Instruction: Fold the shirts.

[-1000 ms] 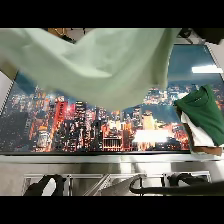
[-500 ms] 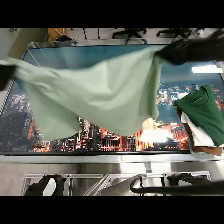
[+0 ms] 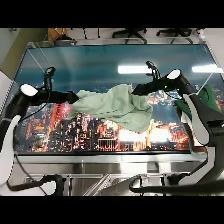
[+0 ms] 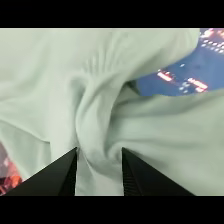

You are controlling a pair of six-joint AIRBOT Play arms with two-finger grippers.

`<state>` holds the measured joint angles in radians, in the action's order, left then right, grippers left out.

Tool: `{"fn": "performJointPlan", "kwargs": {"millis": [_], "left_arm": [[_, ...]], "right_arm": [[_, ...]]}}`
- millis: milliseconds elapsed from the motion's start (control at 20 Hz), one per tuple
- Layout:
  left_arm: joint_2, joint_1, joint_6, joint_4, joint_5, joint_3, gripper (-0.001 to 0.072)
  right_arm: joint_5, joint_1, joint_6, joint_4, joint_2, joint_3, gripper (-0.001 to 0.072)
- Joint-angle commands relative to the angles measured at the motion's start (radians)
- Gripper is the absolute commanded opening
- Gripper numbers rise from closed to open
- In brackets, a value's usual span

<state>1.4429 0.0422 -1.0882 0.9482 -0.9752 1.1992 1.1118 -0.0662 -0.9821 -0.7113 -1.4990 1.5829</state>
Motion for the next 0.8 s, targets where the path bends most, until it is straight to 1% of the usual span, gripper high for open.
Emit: {"fn": "performJointPlan", "kwargs": {"millis": [0, 150, 200, 300, 350, 450, 500, 550, 650, 750], "left_arm": [[0.159, 0.053, -0.023, 0.027, -0.090, 0.150, 0.0699], [0.198, 0.165, -0.035, 0.028, -0.283, 0.291, 0.0698], [0.195, 0.200, -0.035, 0.027, -0.319, 0.297, 0.0698], [0.182, 0.254, -0.034, 0.027, -0.343, 0.247, 0.0698], [0.180, 0.276, -0.030, 0.027, -0.343, 0.206, 0.0698], [0.180, 0.292, -0.008, 0.026, -0.332, 0.105, 0.0698], [0.180, 0.293, 0.009, 0.023, -0.322, 0.048, 0.0698], [0.180, 0.286, 0.020, 0.020, -0.308, 0.003, 0.0651], [0.180, 0.258, 0.041, 0.020, -0.243, -0.072, 0.0652], [0.180, 0.226, 0.041, 0.018, -0.147, -0.112, 0.0652]], "right_arm": [[-0.014, 0.026, 0.001, -0.004, -0.006, 0.017, 0.0330], [0.110, 0.105, -0.061, -0.024, 0.114, 0.018, 0.0330], [0.152, 0.128, -0.092, -0.057, 0.154, 0.007, 0.0330], [0.199, 0.156, -0.186, -0.148, 0.224, -0.055, 0.0331], [0.209, 0.159, -0.222, -0.192, 0.254, -0.106, 0.0335], [0.210, 0.157, -0.285, -0.254, 0.314, -0.240, 0.0562], [0.208, 0.157, -0.300, -0.254, 0.337, -0.314, 0.0608], [0.201, 0.157, -0.314, -0.254, 0.356, -0.382, 0.0600], [0.174, 0.156, -0.317, -0.243, 0.370, -0.491, 0.0600], [0.133, 0.149, -0.314, -0.218, 0.370, -0.571, 0.0600]]}}
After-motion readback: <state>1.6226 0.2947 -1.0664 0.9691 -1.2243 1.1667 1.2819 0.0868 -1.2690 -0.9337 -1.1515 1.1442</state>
